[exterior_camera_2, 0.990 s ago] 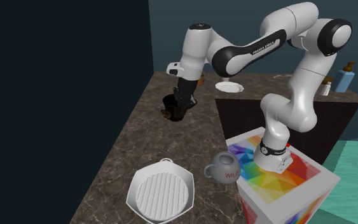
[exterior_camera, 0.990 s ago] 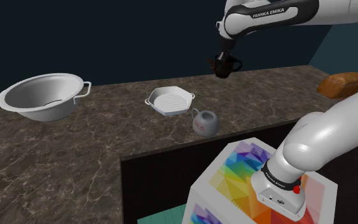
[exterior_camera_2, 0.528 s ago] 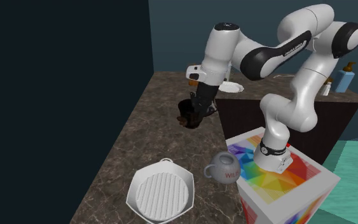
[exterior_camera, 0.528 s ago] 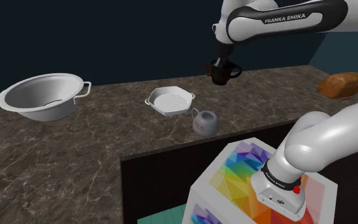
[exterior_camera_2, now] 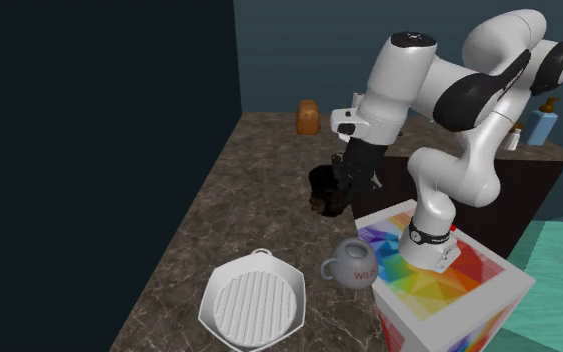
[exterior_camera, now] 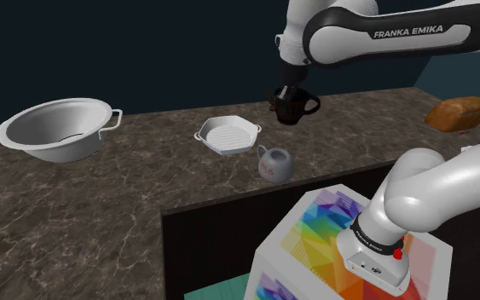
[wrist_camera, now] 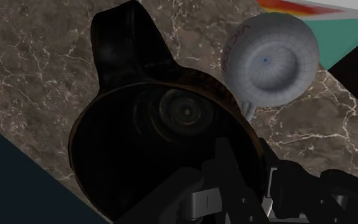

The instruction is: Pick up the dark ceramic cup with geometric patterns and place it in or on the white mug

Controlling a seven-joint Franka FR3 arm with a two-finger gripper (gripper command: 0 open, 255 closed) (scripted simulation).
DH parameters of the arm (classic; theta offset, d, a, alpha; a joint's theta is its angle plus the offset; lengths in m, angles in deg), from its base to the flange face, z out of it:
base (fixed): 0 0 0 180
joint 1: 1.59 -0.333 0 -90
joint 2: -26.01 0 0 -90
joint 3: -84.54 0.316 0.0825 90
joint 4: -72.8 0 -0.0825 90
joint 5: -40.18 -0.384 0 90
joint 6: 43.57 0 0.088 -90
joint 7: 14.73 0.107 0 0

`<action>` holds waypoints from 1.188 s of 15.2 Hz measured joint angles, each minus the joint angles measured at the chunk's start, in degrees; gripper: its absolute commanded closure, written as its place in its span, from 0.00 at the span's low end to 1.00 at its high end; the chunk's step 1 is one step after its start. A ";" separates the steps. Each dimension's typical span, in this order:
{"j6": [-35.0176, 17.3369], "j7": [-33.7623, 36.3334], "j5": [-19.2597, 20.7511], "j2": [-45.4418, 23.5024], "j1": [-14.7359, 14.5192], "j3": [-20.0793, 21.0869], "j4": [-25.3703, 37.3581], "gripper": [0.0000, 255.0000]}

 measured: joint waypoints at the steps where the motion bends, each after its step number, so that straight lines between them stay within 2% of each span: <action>1: 0.99 1.31 -0.68 1.04 -0.65 1.22 -0.25 1.00; 6: 2.86 7.38 -3.60 1.69 -3.24 6.56 0.02 1.00; 18: -5.59 9.49 -3.87 1.52 -3.69 7.64 -8.50 1.00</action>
